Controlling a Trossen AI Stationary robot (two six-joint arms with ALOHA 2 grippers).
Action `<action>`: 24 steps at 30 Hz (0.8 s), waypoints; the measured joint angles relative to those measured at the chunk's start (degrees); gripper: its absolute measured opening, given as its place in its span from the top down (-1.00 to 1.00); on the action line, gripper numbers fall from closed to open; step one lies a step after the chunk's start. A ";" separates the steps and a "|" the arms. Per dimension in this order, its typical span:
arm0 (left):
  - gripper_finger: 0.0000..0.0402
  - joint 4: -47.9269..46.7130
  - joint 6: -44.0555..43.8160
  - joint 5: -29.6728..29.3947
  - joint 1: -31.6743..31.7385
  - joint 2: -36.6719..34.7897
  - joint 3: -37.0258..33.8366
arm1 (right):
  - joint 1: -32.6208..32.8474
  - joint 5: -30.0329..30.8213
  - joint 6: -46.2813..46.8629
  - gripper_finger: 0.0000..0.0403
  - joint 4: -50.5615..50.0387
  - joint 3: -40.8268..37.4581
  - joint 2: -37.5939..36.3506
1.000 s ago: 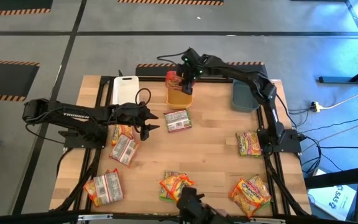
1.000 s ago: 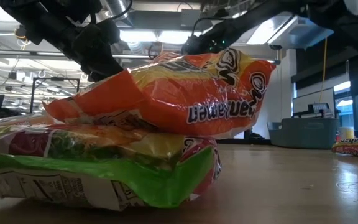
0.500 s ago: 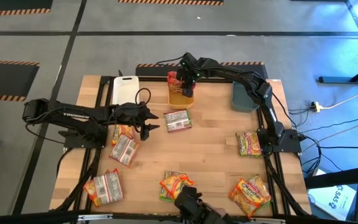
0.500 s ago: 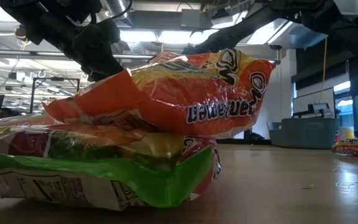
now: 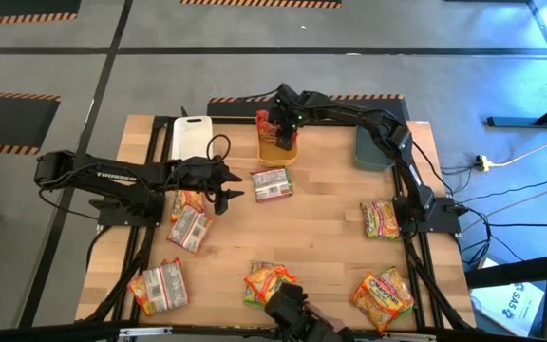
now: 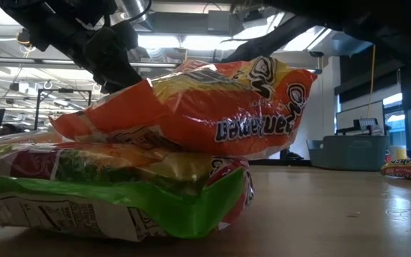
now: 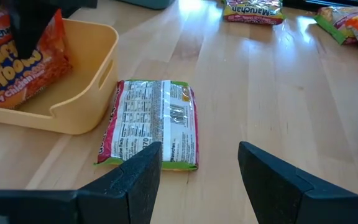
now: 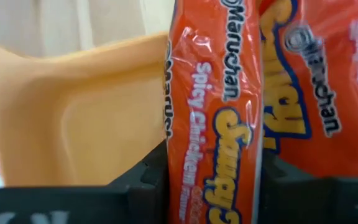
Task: Sort Maruchan noodles
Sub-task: Put the orange noodle pack into the yellow bin
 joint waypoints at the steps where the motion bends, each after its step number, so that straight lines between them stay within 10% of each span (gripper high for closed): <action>1: -0.03 0.02 0.00 0.03 0.00 0.00 0.00 | 0.03 0.62 0.00 0.36 0.00 -0.01 0.30; 14: -0.03 -0.02 0.02 0.07 0.02 0.00 0.00 | 1.08 6.89 -1.84 -0.19 1.46 -0.03 0.21; 24: -0.03 0.00 -0.31 0.07 0.02 0.00 0.00 | 3.52 15.64 -4.76 -0.24 3.39 -0.04 -1.47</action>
